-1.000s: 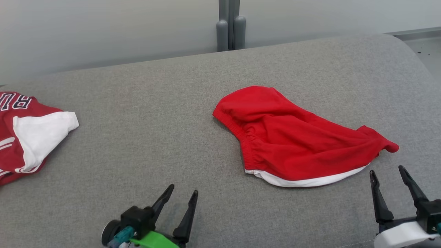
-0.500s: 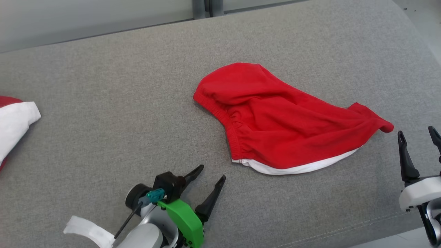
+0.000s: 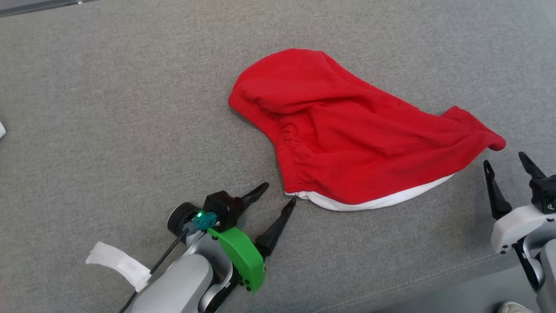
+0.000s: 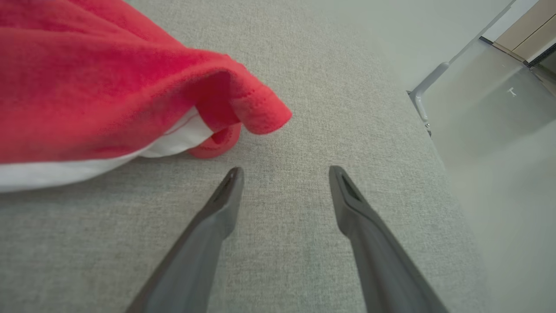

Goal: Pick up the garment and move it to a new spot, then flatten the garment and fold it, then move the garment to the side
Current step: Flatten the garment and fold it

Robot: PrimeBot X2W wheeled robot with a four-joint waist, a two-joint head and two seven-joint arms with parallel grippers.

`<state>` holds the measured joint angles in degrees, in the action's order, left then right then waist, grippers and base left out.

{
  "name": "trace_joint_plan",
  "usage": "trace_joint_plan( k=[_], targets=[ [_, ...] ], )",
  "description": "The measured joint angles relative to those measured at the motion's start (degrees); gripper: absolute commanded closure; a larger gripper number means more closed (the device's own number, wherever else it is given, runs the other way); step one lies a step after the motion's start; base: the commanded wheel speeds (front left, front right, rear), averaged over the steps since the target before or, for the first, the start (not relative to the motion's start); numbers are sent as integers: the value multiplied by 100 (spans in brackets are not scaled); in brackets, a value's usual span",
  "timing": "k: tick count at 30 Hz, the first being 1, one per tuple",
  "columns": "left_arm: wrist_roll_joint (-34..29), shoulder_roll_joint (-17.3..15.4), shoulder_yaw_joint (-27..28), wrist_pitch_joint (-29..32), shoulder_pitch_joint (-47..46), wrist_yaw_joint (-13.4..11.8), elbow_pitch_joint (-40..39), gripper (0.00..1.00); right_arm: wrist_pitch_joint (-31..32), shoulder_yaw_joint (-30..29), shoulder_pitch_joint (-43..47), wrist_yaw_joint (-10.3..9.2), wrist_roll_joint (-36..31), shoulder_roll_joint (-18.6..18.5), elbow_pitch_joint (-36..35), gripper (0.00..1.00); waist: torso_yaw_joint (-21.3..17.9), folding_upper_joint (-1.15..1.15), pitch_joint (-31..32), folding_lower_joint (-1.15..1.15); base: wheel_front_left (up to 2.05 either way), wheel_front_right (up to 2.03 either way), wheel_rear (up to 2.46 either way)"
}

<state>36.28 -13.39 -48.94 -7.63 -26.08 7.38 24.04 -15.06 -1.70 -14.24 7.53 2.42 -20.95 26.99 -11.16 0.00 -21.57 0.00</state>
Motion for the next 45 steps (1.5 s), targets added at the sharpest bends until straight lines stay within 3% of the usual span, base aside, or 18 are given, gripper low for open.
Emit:
trace_joint_plan(
  k=[10,32,45],
  targets=[
    [41,-7,-207,22,-244,-1,-246,0,0,716,-391,0,330,89,158,0,31,0,-267,0,0,0,0],
    [134,-78,-280,16,-220,-76,-388,0,1,1289,-147,0,958,-720,-485,0,-26,0,-158,0,0,0,0],
    [176,-134,-305,24,-215,-118,-467,0,0,1613,-181,0,1288,-800,-509,0,27,0,-186,0,0,0,0]
  ],
)
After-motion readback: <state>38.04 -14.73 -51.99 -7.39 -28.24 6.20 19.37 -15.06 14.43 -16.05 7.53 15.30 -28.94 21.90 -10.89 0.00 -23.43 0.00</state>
